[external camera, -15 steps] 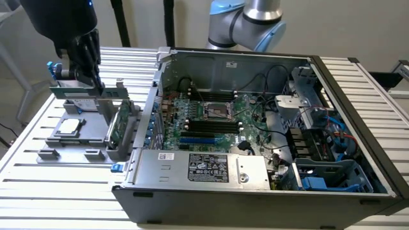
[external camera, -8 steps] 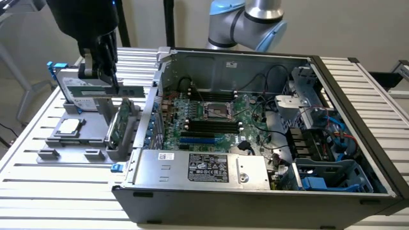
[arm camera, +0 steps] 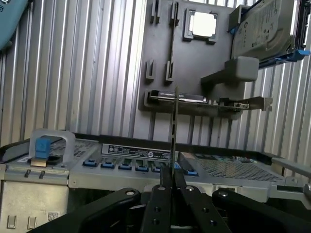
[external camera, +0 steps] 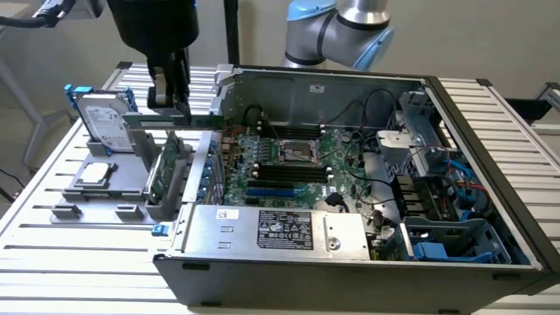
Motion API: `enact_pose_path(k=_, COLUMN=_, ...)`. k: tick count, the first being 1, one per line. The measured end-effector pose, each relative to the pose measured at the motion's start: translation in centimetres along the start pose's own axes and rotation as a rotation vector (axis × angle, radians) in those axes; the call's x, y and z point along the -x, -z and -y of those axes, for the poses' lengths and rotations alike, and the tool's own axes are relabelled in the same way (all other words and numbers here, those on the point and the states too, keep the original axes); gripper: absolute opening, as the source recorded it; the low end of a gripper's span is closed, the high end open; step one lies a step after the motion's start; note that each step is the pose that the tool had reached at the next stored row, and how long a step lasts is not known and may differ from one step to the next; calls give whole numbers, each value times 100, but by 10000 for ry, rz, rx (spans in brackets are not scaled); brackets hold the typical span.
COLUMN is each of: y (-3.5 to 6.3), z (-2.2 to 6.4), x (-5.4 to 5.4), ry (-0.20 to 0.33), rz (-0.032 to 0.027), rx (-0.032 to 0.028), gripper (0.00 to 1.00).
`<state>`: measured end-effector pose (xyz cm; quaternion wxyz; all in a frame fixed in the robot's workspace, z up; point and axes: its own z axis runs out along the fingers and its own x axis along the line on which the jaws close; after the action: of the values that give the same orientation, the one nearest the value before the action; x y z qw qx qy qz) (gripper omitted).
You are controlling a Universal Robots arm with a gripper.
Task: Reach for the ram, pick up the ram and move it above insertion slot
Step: 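Pick up the ram and move it above insertion slot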
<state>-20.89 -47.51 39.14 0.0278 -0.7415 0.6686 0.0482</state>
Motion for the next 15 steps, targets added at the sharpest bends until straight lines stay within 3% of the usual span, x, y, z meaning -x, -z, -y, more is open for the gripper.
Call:
enact_pose_path(k=8, y=12, z=364, x=-31, ry=10, rz=279, rx=-29, gripper=14)
enact_pose_path(k=12, y=15, z=545, x=-41, ry=12, rz=348, rx=-34, gripper=14)
enact_pose_path(k=15, y=6, z=685, x=-41, ry=11, rz=356, rx=-31, gripper=14)
